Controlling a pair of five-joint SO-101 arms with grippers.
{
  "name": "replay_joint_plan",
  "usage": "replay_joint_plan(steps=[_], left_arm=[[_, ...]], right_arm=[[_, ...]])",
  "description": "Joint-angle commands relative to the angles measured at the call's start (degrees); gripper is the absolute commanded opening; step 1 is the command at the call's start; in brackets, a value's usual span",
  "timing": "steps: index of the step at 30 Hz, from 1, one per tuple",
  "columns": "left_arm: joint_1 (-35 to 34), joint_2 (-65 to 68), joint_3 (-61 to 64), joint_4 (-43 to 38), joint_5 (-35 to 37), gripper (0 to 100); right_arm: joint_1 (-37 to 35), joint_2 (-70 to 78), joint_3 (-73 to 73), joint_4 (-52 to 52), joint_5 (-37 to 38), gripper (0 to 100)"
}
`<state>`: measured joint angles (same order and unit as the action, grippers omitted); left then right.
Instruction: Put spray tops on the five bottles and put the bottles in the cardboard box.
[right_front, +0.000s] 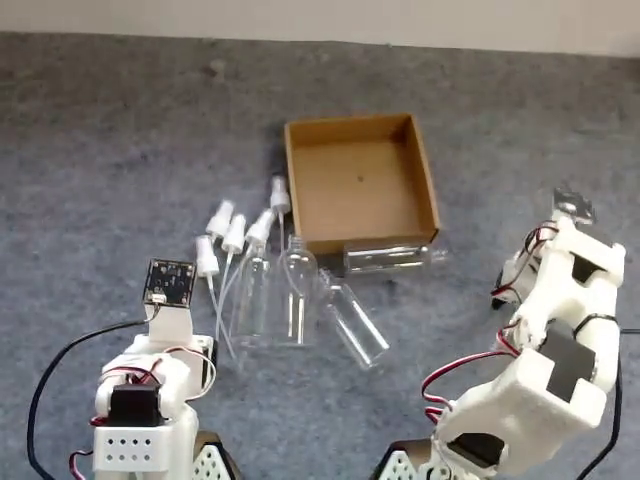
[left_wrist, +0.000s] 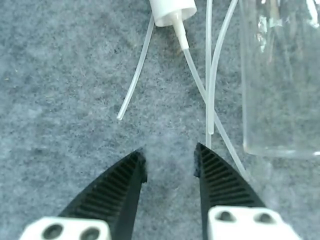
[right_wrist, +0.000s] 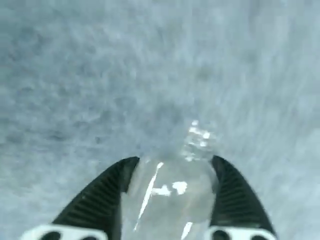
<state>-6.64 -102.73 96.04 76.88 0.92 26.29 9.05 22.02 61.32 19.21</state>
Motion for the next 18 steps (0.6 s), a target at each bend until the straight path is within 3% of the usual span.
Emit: replay_joint_plan(steps=[1, 4, 6, 9, 14, 18], left_arm=[[1.0, -0.6, 1.2, 0.4, 0.4, 12], [1.0, -0.6, 1.2, 0.4, 0.4, 12], [0.9, -0.6, 1.2, 0.3, 0.3, 12], [0.6, -0.7, 1.2, -0.6, -2.6, 12], [-8.4, -0.7, 0.9, -10.7, -26.0, 12], [-16.0, -0.7, 0.8, -18.5, -28.7, 12]], right_arm=[[-1.3, -0.4, -5.1, -2.5, 16.5, 8.0], [-2.9, -0.2, -8.1, -2.3, 27.3, 8.0], [-4.2, -0.2, -9.3, -2.3, 30.7, 8.0], [-6.1, -0.2, -9.6, -2.3, 29.2, 8.2], [-8.3, -0.2, -9.5, -2.3, 25.6, 17.8], [-8.0, -0.2, -9.4, -2.2, 25.2, 24.1]])
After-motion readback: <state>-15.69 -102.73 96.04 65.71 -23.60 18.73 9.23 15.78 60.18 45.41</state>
